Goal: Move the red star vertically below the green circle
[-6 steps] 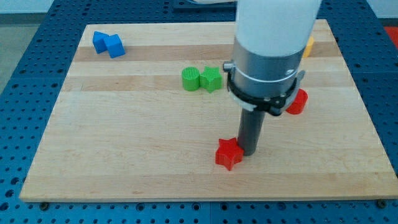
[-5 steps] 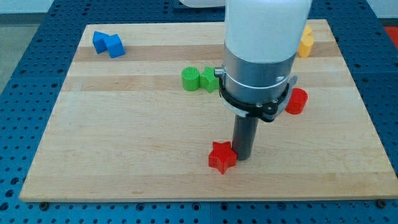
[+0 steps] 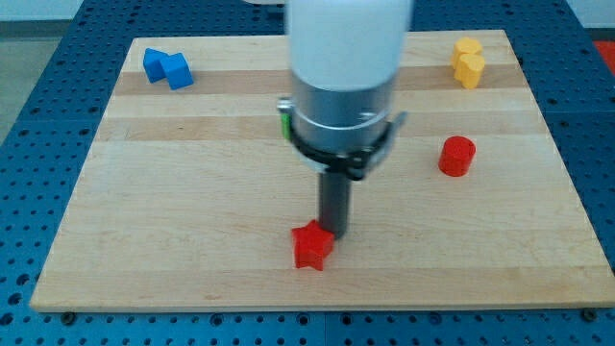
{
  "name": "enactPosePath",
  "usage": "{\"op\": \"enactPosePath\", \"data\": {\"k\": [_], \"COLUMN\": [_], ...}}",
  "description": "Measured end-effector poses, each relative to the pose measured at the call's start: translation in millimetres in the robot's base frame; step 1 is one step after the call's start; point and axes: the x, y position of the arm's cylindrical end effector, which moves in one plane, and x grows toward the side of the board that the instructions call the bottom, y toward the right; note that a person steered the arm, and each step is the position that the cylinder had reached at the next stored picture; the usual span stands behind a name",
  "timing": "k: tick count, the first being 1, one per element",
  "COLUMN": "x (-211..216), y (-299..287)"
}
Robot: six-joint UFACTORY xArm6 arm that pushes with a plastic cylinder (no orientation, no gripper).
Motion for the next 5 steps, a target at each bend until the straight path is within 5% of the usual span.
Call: {"op": "enactPosePath", "data": {"k": [2,5], "x": [-2.4,-18.4], "y": [-79.0,-50.7]}}
